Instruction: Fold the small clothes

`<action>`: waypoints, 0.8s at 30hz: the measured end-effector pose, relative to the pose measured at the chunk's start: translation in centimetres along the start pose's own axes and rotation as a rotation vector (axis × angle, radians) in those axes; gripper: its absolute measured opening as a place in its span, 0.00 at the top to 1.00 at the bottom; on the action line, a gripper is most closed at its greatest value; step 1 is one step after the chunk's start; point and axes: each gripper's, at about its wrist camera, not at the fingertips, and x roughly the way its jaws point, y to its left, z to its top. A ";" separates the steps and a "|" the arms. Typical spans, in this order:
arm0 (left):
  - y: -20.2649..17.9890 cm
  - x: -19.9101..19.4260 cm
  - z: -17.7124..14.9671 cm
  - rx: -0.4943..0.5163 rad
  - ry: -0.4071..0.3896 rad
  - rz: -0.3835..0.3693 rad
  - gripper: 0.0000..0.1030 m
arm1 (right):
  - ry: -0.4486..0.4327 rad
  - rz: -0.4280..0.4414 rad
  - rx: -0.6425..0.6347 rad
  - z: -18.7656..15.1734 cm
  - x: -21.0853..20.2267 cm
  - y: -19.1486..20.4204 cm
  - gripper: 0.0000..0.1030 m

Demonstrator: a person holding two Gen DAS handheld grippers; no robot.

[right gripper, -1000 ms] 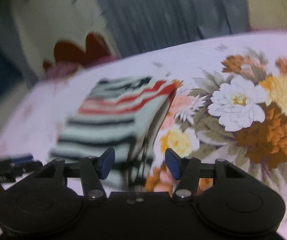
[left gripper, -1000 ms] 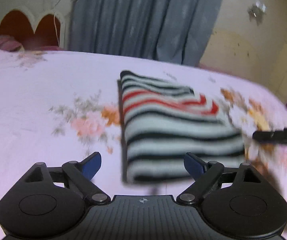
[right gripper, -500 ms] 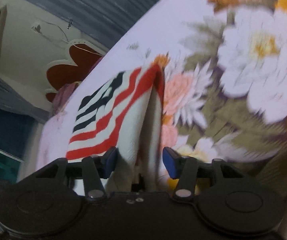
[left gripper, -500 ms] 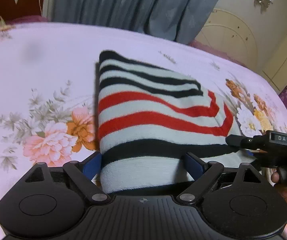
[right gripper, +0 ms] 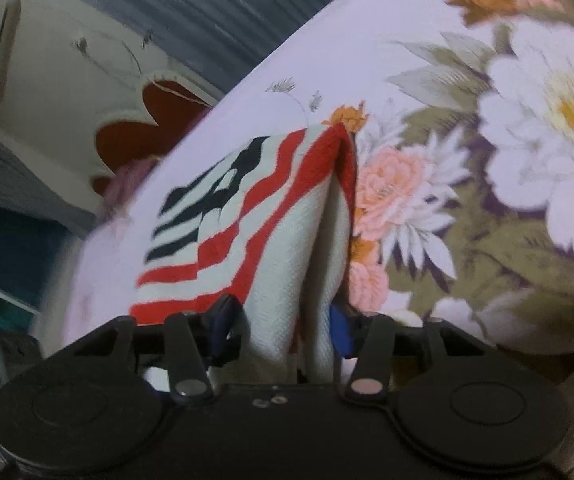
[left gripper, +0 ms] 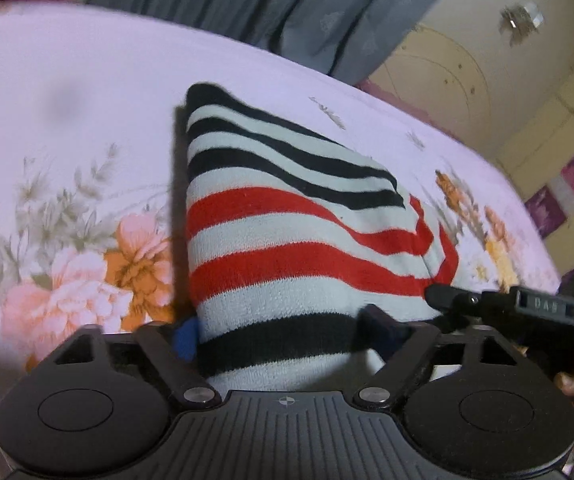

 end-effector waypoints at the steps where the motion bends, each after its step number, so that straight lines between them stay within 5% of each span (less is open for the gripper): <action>1: -0.3 -0.1 0.1 0.021 -0.003 0.005 0.36 | -0.001 -0.028 -0.036 0.0 0.2 0.8 0.61; 7: -2.0 -1.4 0.5 0.129 -0.025 0.011 0.48 | -0.050 -0.133 -0.151 -0.7 -0.6 4.4 0.69; 15: -2.2 -5.5 1.8 0.202 -0.084 -0.055 0.49 | -0.121 -0.185 -0.279 -2.0 -2.9 10.1 0.70; 24: 1.7 -10.9 2.4 0.218 -0.143 -0.074 0.49 | -0.178 -0.199 -0.341 -3.5 -2.4 15.9 0.70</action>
